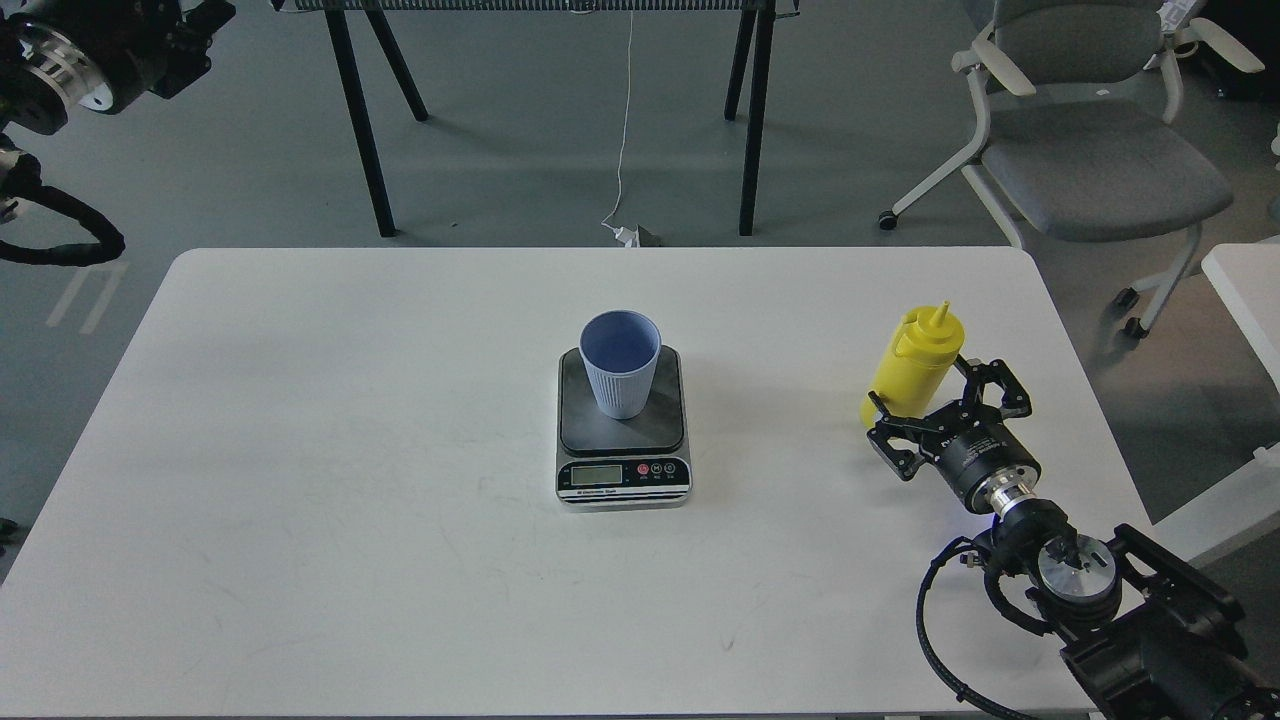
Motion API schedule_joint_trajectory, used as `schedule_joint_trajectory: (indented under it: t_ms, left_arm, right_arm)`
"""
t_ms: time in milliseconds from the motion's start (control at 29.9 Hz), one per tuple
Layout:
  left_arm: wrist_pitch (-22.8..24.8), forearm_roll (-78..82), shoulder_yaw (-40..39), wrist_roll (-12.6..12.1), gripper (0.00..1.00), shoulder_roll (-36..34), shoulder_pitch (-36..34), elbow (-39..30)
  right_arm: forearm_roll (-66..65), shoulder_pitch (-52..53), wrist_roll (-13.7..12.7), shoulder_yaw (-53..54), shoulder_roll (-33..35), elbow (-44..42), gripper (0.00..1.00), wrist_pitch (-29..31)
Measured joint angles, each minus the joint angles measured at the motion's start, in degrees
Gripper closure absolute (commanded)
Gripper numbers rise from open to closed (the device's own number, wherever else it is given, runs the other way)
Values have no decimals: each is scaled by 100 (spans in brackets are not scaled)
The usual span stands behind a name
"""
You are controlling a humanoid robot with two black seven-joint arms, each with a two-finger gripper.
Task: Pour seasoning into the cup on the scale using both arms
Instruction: 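Move the right gripper to the yellow bottle and grasp it, then lift the yellow bottle and tip it upside down above the cup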
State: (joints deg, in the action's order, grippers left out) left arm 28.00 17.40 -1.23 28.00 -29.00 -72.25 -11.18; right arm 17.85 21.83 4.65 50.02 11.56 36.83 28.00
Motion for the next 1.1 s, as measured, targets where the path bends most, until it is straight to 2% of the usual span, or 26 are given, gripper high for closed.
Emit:
schedule_joint_trajectory:
  t_ms: [234,301,401,535,602,735,969,1103]
  left_arm:
    - [0,0,-6,0,1,-2,0,-15]
    - [0,0,-8,0,1,-2,0,-15]
    - [0,-2,-10,0,1,-2,0,-15]
    - [0,-8,-16,0,1,-2,0,-18]
    - [0,-9,-17,0,1,-2,0,-18]
    - [0,-9,-17,0,1,-3,0,-20]
    - [0,-9,-32,0,1,-11,1,-18]
    - [0,-31,-55,0,1,26,2,-17]
  right_arm:
    - [0,137,0,-2,-230,-314,2,0]
    - [0,158,0,-2,-249,-335,6,0]
    - [0,184,0,-1,-257,-342,24,0]
    - [-1,197,0,5,-255,-343,59,0]
    - [-1,198,0,6,-242,-343,64,0]
    - [0,198,0,19,-240,-339,69,0]
    - [-2,312,0,31,-221,-327,71,0]
    - [-27,747,-23,0,64,-277,71,0]
